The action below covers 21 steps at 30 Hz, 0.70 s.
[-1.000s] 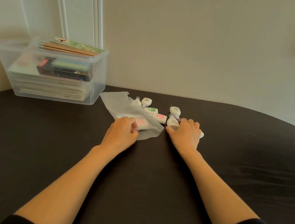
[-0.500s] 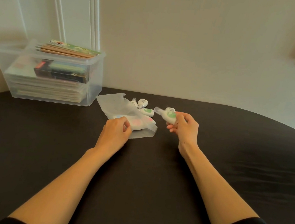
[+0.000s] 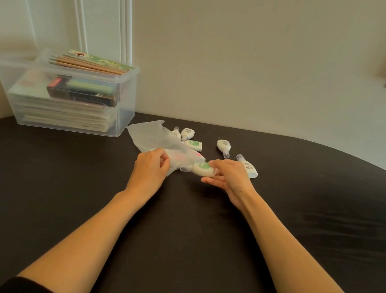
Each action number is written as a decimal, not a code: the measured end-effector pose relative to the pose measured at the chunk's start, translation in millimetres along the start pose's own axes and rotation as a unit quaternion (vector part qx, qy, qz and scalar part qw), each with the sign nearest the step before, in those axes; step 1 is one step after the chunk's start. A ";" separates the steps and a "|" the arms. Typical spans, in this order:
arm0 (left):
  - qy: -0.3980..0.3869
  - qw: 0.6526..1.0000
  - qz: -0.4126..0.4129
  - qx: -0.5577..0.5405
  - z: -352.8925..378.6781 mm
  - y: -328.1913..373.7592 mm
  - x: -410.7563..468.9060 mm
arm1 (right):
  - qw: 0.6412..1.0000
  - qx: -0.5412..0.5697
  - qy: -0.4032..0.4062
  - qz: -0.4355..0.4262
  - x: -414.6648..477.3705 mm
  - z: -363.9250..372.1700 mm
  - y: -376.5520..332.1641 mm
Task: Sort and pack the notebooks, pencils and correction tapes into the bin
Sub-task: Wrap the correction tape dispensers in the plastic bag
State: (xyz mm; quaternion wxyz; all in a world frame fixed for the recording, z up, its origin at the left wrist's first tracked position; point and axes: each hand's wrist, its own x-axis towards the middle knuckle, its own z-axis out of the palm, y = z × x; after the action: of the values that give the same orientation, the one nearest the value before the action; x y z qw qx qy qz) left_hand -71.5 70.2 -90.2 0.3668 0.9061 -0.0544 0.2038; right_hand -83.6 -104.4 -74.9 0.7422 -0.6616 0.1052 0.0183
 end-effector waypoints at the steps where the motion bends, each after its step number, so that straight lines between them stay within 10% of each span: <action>1: 0.001 1.000 0.000 0.001 0.2 0.1 0.3 | 0.999 0.037 0.005 0.017 -0.6 -0.9 -0.4; 21: -0.091 0.995 -0.018 0.041 -1.6 0.9 -1.5 | 0.997 0.014 0.031 0.064 -15.6 4.8 -9.2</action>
State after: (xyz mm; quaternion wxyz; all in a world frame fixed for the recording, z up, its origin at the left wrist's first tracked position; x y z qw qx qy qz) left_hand -73.6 70.6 -89.3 0.3266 0.9360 -0.0629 0.1154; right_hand -96.6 -99.1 -62.6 0.7452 -0.6433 0.1705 0.0431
